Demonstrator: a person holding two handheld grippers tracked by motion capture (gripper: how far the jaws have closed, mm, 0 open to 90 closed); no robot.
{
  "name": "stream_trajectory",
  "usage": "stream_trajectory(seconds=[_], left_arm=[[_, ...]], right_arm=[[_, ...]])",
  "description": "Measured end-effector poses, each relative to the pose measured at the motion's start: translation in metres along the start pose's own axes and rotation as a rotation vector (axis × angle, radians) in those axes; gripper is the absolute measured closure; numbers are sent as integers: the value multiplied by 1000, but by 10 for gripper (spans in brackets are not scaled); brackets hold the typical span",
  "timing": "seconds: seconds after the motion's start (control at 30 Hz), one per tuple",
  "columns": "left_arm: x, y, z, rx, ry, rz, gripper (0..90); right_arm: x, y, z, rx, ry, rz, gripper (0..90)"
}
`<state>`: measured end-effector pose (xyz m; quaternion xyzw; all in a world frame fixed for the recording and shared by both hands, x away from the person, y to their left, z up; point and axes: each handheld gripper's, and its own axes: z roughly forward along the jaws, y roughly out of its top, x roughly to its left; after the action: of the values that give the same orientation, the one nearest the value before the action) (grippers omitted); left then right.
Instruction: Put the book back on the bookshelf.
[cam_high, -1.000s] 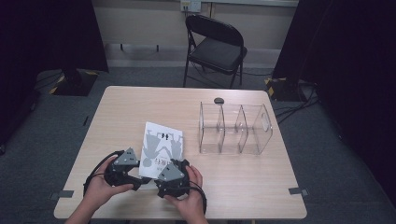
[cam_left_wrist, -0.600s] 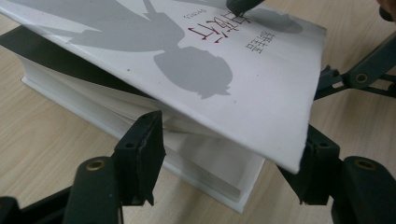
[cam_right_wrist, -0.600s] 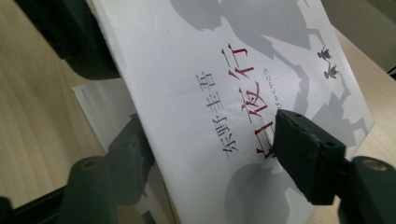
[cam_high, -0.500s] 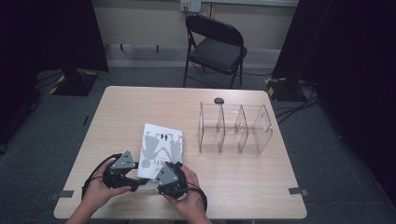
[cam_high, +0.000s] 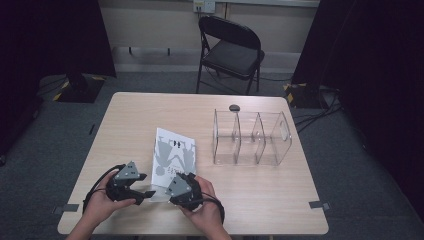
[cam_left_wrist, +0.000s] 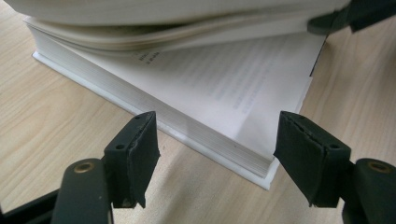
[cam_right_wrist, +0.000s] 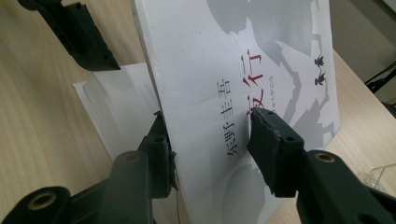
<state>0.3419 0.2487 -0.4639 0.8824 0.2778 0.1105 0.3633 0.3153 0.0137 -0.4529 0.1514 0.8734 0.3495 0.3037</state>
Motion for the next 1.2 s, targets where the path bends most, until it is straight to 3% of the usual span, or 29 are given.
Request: stream_trajectory(seconds=[0.13,0.4,0.43,0.53,0.77,0.8,0.9,0.93,1.07,1.13,1.2], left_arm=[[2,-2,1,13,3,4,299],[11,-12,1,38,19,-30,290],[12,-12,2,55,31,-11,283],[12,-14,3,41,22,-35,226],[13,-17,5,69,27,-7,228],[13,-19,6,73,14,-12,228],[12,-24,10,87,36,-20,227],[13,-25,10,79,18,-36,218],[11,-26,11,70,22,-42,208],[11,-24,11,84,25,-21,195],[9,-24,14,65,28,-35,192]], right_arm=[[-7,3,-5,9,25,-4,552],[-14,7,-8,29,34,5,574],[-15,7,-9,30,34,5,577],[-18,10,-11,39,33,20,591],[-27,15,-15,66,29,48,613],[-27,16,-15,65,28,56,615],[-30,17,-17,63,26,73,619],[-31,18,-17,65,26,68,622],[-35,23,-19,80,22,84,631],[-37,25,-20,85,21,96,635],[-40,28,-20,87,21,104,639]])
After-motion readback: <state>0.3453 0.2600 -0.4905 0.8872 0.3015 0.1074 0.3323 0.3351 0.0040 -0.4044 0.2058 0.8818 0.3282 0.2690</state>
